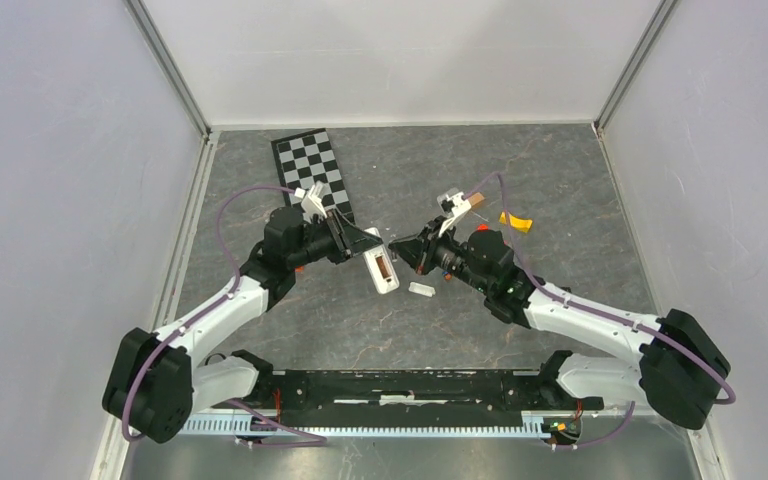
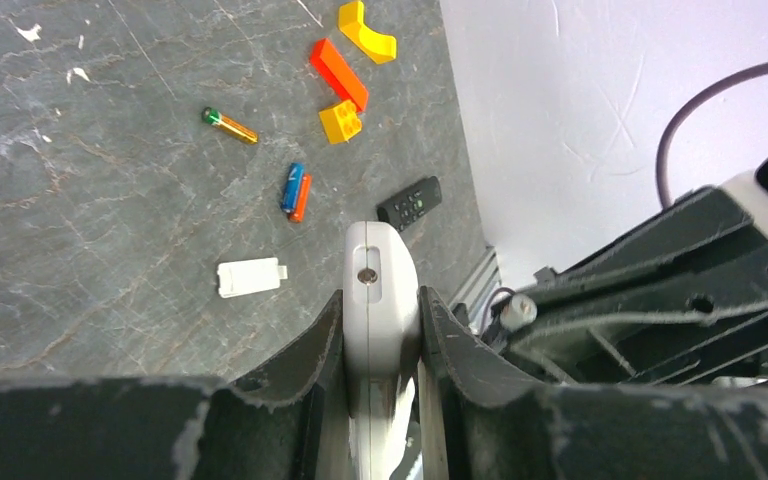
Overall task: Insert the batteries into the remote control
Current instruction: Load the battery into the remote control.
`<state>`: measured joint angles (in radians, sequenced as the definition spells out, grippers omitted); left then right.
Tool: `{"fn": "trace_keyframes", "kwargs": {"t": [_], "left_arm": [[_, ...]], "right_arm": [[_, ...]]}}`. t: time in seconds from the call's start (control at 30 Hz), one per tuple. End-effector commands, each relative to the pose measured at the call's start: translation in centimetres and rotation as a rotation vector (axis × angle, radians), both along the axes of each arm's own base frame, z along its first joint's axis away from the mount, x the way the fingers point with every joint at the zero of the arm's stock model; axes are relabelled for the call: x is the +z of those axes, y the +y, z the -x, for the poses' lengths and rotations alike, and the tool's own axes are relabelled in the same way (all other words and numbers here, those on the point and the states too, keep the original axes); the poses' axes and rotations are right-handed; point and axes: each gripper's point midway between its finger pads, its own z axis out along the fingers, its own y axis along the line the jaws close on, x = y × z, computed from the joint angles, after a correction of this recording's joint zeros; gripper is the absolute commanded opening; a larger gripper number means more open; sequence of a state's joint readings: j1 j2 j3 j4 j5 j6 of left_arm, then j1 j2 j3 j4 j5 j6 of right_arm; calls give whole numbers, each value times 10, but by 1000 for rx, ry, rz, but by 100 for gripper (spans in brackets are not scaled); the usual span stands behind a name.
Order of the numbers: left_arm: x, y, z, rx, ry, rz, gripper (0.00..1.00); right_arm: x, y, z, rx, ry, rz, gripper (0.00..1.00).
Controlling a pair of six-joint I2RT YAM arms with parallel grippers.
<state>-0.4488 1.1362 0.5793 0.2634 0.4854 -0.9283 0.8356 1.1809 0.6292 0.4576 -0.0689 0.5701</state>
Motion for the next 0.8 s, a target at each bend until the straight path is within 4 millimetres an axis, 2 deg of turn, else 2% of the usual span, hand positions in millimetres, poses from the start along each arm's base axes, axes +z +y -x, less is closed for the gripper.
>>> {"fn": "trace_keyframes", "kwargs": {"t": [0.0,0.17,0.77], "left_arm": [[28,-8,0,-35,47,92,2],[27,-12,6,-67,105,120,2],[34,-15,6,-66,165,188,2]], "right_arm": [[25,7,12,43,-140,-76,10],[23,9,21,68,-179,-79,10],[6,16,26,91,-197,-45,11]]}}
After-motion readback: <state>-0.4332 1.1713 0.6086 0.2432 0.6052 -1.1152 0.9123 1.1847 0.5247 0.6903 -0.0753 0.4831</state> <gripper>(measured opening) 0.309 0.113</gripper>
